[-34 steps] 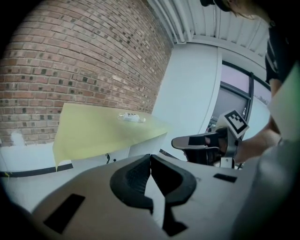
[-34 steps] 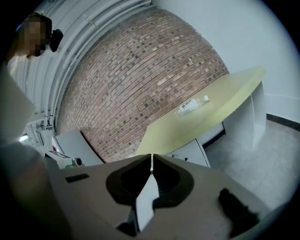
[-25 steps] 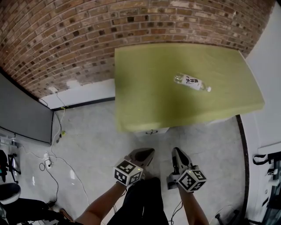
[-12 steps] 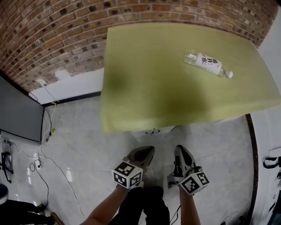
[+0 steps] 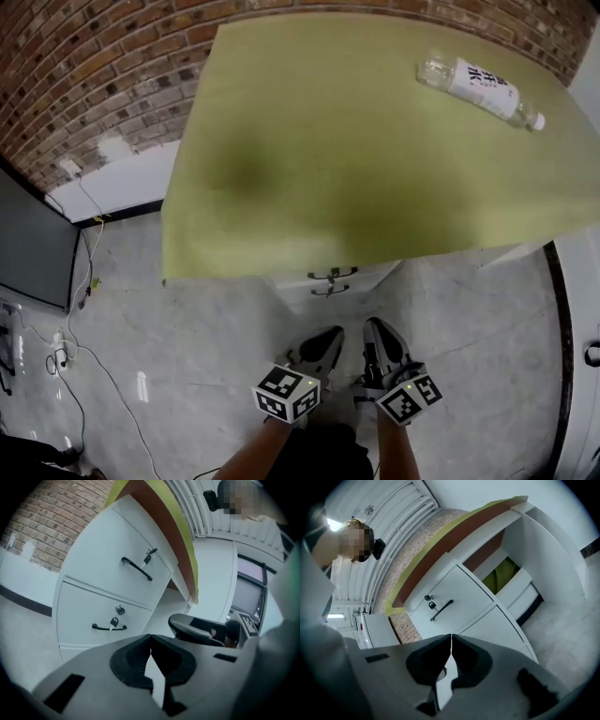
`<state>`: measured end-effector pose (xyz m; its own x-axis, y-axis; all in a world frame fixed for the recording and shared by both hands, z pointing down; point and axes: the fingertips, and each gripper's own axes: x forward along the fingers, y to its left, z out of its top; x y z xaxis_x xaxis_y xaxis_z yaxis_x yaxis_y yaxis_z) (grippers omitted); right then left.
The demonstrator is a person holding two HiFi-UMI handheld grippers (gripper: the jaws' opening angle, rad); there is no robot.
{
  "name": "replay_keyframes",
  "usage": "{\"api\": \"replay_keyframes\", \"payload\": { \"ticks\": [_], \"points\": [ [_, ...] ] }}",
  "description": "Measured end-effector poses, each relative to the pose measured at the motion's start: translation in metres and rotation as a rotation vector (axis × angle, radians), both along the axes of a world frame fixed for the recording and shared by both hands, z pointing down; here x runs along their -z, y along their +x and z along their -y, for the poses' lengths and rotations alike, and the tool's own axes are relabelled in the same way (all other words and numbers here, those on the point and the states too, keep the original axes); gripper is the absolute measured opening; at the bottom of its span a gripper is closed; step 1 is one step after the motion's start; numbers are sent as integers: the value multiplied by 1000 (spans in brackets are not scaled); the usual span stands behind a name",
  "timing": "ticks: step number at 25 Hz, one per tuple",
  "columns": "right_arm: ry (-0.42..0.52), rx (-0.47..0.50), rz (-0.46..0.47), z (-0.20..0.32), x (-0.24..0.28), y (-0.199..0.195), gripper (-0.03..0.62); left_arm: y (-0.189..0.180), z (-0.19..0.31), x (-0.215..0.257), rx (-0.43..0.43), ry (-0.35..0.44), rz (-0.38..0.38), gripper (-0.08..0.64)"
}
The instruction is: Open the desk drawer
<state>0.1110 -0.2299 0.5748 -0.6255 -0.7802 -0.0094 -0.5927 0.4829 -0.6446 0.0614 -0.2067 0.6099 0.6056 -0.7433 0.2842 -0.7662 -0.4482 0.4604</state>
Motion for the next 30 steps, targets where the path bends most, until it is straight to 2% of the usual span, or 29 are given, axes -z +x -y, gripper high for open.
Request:
{"api": "replay_keyframes", "payload": {
  "ticks": [3,9,16,18,20,25,27,29,30],
  "points": [
    [1,20,-22,9,-45,-1,14,5,2,-41,-57,21,22,11],
    [-71,63,-5,27,-121,7,12,3,11,-107,-113,24,40,11],
    [-172,215,-2,50,-176,0,12,7,20,-145,-225,63,35,11],
    [-223,267,40,58,-185,-4,12,4,20,-148,-264,80,38,11],
    [-297,297,124,63,-196,-8,14,1,18,-149,-304,98,59,11],
    [-439,227,231,67,-254,-10,14,-8,8,-160,-339,92,81,11],
    [-493,204,284,69,-277,-18,20,-12,4,-168,-352,108,123,11],
    [-539,198,351,71,-295,-29,120,-15,-2,-176,-360,131,175,11],
    [-556,190,384,73,-301,-34,123,-18,-5,-181,-359,134,185,11]
  ]
}}
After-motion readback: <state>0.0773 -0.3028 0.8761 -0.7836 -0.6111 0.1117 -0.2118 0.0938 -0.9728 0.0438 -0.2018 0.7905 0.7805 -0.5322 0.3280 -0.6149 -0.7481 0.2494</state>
